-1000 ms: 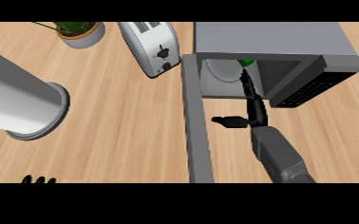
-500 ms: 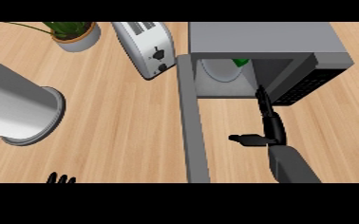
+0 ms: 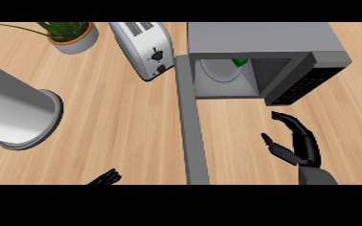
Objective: Pick up the milk, place it into the microwave and close the microwave
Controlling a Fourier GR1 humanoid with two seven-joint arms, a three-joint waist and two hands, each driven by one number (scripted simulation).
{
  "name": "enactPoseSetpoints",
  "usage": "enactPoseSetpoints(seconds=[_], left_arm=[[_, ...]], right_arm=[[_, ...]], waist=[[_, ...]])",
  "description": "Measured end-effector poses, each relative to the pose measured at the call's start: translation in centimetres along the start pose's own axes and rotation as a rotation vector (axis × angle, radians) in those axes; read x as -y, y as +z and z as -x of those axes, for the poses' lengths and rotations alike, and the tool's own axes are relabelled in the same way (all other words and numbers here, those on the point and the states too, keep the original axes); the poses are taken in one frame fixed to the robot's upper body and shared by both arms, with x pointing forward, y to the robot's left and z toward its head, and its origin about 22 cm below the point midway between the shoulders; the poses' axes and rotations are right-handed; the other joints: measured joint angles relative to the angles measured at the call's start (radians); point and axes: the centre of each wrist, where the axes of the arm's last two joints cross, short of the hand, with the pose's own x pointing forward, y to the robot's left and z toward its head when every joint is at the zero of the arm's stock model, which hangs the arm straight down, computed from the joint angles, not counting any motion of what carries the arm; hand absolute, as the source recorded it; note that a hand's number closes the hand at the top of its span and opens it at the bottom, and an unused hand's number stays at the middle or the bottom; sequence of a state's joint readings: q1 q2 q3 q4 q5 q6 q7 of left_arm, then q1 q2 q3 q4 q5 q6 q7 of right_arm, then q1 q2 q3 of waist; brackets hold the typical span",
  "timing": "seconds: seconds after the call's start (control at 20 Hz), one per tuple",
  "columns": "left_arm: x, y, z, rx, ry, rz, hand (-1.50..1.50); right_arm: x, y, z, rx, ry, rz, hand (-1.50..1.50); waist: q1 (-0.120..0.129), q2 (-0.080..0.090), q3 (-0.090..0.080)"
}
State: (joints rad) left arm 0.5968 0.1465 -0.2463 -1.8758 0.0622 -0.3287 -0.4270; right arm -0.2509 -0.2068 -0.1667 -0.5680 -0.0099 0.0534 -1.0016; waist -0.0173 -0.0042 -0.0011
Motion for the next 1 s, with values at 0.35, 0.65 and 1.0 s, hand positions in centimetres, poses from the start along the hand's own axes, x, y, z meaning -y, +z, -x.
enactPoseSetpoints(seconds=[0.35, 0.65, 1.0], left_arm=[[2.9, -4.3, 1.6, -0.01, -0.063, 0.111, 1.5], [4.0, -8.2, 3.2, -0.014, -0.12, 0.079, 1.5], [4.9, -12.2, 4.4, -0.101, -0.21, 0.235, 1.5]], right_arm=[[5.5, 2.7, -1.1, -0.013, -0.017, 0.081, -1.5], [9.1, 4.7, -2.1, -0.02, -0.012, 0.146, -1.5], [12.4, 5.8, -3.2, -0.046, 0.001, 0.153, -1.5]], waist=[[0.006, 0.002, 0.0], [0.01, 0.004, 0.001], [0.004, 0.006, 0.002]])
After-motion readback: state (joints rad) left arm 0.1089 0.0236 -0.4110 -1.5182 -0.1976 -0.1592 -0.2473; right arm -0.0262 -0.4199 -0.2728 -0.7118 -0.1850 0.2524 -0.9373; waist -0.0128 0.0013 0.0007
